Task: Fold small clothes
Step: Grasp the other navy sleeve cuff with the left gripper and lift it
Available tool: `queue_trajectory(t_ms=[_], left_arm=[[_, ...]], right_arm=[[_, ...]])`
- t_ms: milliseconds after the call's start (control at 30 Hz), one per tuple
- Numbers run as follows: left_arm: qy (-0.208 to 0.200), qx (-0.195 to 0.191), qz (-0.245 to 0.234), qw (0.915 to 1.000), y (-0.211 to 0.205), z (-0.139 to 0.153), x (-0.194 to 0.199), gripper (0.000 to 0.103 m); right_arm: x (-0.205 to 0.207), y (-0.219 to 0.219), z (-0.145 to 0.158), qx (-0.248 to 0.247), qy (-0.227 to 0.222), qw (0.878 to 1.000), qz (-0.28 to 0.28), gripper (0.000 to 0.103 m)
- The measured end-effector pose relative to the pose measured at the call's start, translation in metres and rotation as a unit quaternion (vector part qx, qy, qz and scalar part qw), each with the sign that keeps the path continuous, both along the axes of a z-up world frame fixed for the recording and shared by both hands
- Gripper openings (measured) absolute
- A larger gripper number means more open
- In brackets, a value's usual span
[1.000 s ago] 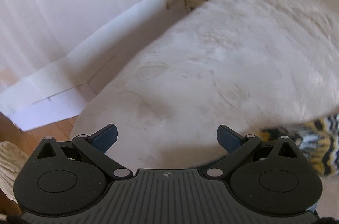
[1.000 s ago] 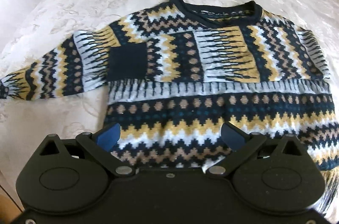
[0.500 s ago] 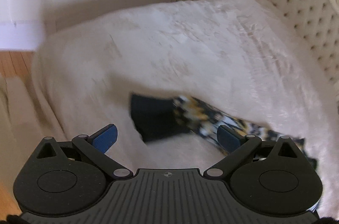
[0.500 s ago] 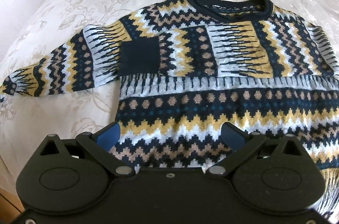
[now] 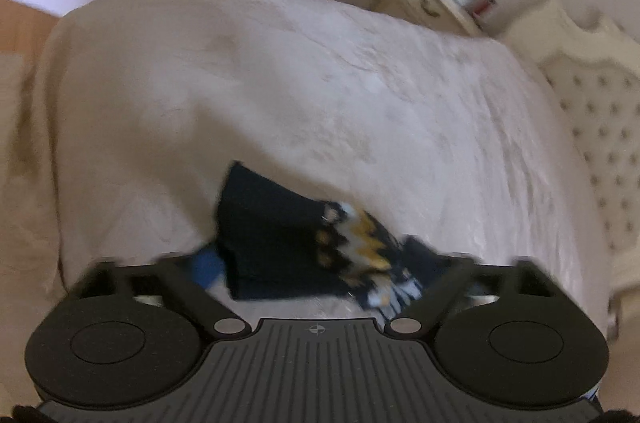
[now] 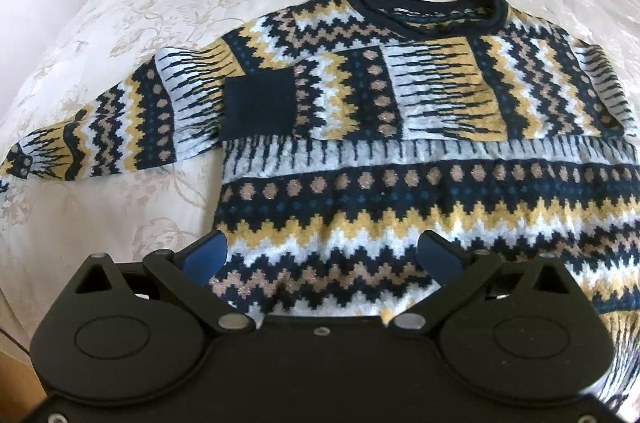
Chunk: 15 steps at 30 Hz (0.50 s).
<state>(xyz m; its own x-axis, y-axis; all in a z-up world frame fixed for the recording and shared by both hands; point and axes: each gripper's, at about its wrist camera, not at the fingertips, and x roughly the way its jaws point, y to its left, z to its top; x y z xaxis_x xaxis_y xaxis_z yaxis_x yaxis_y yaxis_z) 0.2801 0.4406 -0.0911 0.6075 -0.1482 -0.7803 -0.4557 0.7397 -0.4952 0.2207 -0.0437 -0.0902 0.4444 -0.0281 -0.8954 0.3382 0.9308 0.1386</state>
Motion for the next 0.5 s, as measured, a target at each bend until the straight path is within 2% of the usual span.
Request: queue_trajectory(t_ms=[33,67,100,167,233,367,500], left_arm=[[0.015,-0.007,0.011,0.9998,0.003,-0.003,0.001,0.054],[0.029,-0.015,0.019,0.9993,0.006,-0.007,0.002,0.044],[0.035,-0.020,0.021,0.9990,0.007,-0.009,0.003,0.039],[0.015,-0.029,0.018,0.9993,0.010,-0.009,0.000,0.018],[-0.013,-0.031,0.011,0.9994,0.010,-0.003,-0.003,0.005],[-0.043,-0.014,-0.033,0.9985,-0.004,0.024,0.003,0.005],[-0.079,0.002,-0.079,0.9937,-0.027,0.061,0.010,0.005]], right_arm=[[-0.001,-0.001,-0.001,0.000,0.001,1.000,-0.003,0.102],[-0.003,-0.003,-0.002,0.001,0.003,1.000,-0.006,0.102],[-0.004,-0.004,-0.003,0.001,0.005,1.000,-0.009,0.102],[-0.007,-0.006,-0.004,0.002,0.009,1.000,-0.013,0.102],[-0.009,-0.008,-0.005,0.003,0.009,1.000,-0.016,0.102],[-0.011,-0.012,-0.006,0.006,0.009,1.000,-0.020,0.102],[-0.013,-0.018,-0.008,0.011,0.009,1.000,-0.023,0.102]])
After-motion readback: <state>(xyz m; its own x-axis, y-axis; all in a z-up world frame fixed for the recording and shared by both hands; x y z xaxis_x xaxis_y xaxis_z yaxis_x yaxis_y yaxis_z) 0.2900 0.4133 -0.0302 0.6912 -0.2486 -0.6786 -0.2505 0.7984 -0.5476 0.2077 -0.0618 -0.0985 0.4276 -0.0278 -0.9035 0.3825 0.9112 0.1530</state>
